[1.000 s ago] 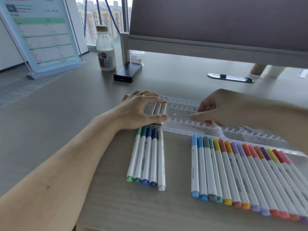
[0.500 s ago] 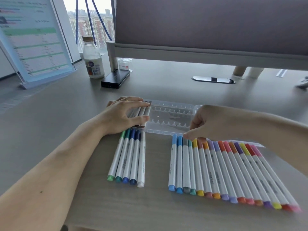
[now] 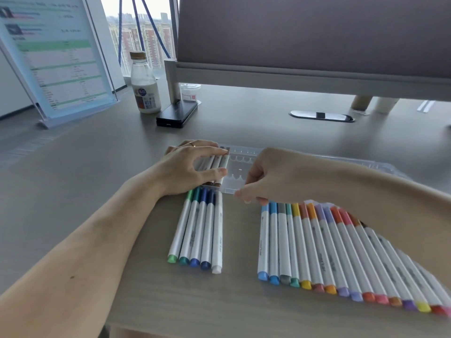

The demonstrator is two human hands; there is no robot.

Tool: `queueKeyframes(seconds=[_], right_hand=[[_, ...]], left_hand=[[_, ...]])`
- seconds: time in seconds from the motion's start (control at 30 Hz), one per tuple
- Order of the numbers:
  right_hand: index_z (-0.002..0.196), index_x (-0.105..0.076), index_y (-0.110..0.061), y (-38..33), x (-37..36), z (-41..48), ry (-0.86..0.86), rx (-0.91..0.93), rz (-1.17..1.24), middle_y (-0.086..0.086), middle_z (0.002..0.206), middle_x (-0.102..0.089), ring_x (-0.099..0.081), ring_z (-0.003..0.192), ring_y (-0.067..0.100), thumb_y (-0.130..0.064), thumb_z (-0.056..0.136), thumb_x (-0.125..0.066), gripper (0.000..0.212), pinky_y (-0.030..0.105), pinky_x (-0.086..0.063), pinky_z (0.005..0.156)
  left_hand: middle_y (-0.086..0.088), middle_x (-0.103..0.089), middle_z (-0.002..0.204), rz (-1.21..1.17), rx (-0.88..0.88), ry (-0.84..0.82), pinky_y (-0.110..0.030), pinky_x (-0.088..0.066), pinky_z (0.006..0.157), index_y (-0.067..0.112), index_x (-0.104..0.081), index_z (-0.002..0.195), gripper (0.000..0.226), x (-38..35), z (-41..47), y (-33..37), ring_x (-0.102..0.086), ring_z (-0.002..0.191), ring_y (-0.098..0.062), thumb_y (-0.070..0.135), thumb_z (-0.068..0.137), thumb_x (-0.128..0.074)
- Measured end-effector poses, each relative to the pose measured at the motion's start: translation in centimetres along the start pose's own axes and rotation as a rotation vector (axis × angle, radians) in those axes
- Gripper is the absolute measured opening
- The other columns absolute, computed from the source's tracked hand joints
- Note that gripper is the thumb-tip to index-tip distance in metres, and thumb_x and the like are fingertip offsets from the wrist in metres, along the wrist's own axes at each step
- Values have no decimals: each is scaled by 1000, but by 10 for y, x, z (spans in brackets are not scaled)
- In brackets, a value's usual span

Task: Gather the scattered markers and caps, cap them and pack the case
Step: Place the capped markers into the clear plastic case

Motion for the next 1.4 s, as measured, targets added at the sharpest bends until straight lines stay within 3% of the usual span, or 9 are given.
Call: queueKeyframes(seconds=[0.27, 0.4, 0.57, 0.83, 1.0, 1.1, 1.23, 1.33, 1.4], right_hand=[[61, -73, -21, 36, 19, -20, -133, -186, -159, -14, 43, -58, -45, 33, -5, -46, 94, -66, 42, 22, -39, 62], [54, -73, -26, 37, 12, -18, -147, -179, -159, -13, 49, -63, -48, 40, -2, -45, 94, -65, 45, 24, -49, 72], [60, -74, -26, 30, 7, -17, -135, -144, -165, -14, 49, -63, -46, 38, -1, -45, 93, -65, 40, 20, -42, 61], [60, -72, -19, 28, 1, -14, -121, -175, -223, -12, 49, -64, -54, 51, 7, -45, 87, -68, 38, 25, -48, 60], [56, -53, -15, 18, 0, -15, -44, -109, -341, -7, 34, -45, -45, 45, 15, -47, 84, -68, 46, 30, -44, 57], [55, -47, -17, 14, -3, -16, -40, -107, -327, -1, 47, -47, -50, 46, 21, -47, 85, -68, 47, 36, -56, 58], [64, -66, -15, 15, -3, -14, -41, -96, -269, 0, 59, -65, -54, 51, 12, -41, 87, -67, 35, 30, -52, 61], [63, -77, -15, 16, 2, -11, -9, -92, -99, -6, 57, -71, -47, 41, 2, -41, 92, -63, 41, 25, -49, 60], [63, -79, -18, 16, 11, -5, 57, -95, 14, -3, 62, -74, -45, 46, 7, -44, 95, -62, 45, 24, -45, 54]], left_hand=[[22, -41, 157, -23, -4, -22, -51, -23, 124, 56, -49, 144, 79, -1, 2, -3, -31, 148, -8, 90, 73, -44], [21, -40, 158, -15, -4, -18, -52, -24, 124, 54, -49, 145, 81, -1, 1, -3, -30, 149, -8, 90, 73, -43], [19, -40, 159, -9, 0, -13, -53, -24, 123, 53, -49, 145, 81, -1, 1, -3, -31, 149, -9, 90, 73, -43], [20, -42, 158, -8, -10, -9, -54, -24, 123, 54, -49, 144, 79, -1, 3, -4, -32, 148, -9, 90, 74, -43], [19, -42, 158, 7, -19, -6, -55, -24, 123, 53, -49, 145, 79, -1, 4, -5, -30, 149, -9, 89, 75, -43], [18, -43, 157, -11, -23, -1, -55, -25, 123, 51, -50, 145, 79, -2, 4, -5, -30, 149, -9, 88, 76, -45], [18, -43, 157, -5, -24, 2, -55, -25, 122, 51, -50, 144, 79, -2, 4, -5, -31, 149, -9, 88, 75, -45], [19, -42, 157, -3, -20, 4, -55, -24, 123, 51, -50, 145, 80, -1, 3, -5, -29, 149, -8, 89, 75, -44], [19, -42, 158, -6, -20, 6, -55, -23, 123, 52, -50, 145, 79, -1, 3, -5, -29, 150, -7, 88, 75, -44]])
Point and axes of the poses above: each hand's wrist, its own z-axis towards the middle knuckle, its own x-axis out of the back of the hand, y = z × x, the point moved 7 cm from there along z, towards the middle knuckle
